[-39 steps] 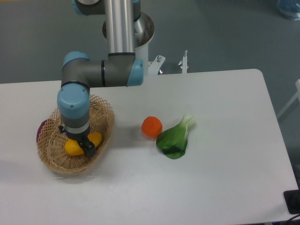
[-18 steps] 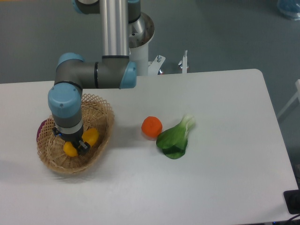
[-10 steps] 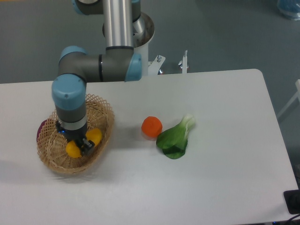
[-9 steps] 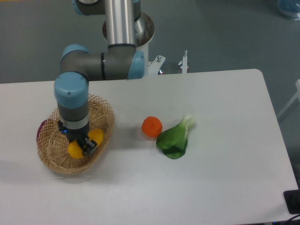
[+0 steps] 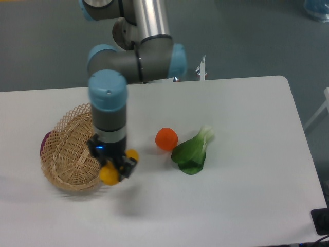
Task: Pick up the mango from the basket
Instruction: 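Lift the mango out of the basket and carry it toward the bok choy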
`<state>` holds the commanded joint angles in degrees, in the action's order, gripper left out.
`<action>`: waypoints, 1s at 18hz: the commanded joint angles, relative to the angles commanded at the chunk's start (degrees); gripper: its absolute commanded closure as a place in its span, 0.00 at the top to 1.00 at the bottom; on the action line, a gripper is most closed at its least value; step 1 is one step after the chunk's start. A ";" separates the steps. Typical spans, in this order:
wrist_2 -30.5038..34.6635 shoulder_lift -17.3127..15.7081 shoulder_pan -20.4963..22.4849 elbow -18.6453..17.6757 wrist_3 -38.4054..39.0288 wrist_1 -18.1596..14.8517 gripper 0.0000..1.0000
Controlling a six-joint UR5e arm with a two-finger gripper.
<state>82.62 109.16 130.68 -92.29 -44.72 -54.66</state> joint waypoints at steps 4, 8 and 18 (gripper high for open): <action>2.98 0.26 1.24 -0.35 -5.63 -2.12 0.35; 4.04 0.61 6.15 0.09 -11.08 -2.12 0.37; 4.04 0.61 14.60 0.61 -21.79 -3.96 0.35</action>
<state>86.66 109.78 145.28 -91.68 -66.52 -58.61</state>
